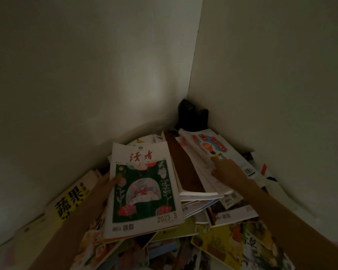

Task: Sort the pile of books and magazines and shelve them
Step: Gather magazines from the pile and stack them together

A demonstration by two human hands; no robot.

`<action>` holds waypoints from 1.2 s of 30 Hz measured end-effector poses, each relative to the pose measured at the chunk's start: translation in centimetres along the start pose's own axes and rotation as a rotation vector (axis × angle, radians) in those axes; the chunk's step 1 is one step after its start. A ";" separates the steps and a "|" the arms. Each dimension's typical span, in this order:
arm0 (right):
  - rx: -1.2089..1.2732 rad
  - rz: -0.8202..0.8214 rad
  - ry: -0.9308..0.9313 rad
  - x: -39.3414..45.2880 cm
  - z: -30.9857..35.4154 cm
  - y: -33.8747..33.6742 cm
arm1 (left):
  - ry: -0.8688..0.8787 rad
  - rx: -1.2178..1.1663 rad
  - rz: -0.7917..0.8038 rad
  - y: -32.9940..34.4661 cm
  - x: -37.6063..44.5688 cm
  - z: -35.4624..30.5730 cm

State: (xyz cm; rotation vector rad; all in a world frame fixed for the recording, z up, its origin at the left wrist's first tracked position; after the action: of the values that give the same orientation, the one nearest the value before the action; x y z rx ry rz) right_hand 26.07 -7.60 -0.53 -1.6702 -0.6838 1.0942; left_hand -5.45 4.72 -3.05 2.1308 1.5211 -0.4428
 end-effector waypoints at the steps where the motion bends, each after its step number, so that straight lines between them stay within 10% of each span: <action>1: 0.066 -0.002 -0.022 -0.5 -0.3 -0.9 | -0.004 -0.018 0.007 0.0 -0.1 0.0; 11: 0.022 -0.254 -0.627 -6.3 2.7 -2.2 | -0.058 -0.326 0.158 -2.5 -1.2 -1.1; 18: -0.372 -0.517 -0.728 -4.0 -0.2 2.5 | -0.053 -0.025 0.073 -6.1 -0.1 -1.4; 23: 0.251 -0.681 -0.132 -3.9 1.3 4.0 | -0.001 0.130 0.072 -5.2 -0.4 -0.7; 26: 1.127 -0.233 0.369 -3.2 3.5 3.6 | -0.037 0.109 0.063 -5.0 -0.6 -0.1; 36: 1.191 -0.111 -0.102 1.3 13.0 -1.0 | -0.034 -0.024 0.155 -4.5 -0.7 0.3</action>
State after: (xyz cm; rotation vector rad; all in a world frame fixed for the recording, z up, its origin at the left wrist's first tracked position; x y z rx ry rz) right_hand 14.98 -0.68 -1.47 -0.5474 -0.0844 1.1521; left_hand -9.97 5.19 -3.77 2.1916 1.3247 -0.4022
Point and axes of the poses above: each hand's wrist, its own x-axis towards the middle knuckle, its own y-axis out of the palm, z = x × y, the point moved 1 cm from there along x, towards the middle knuckle, and after that the axes turned 12 degrees about -x, right-handed, at the moved point
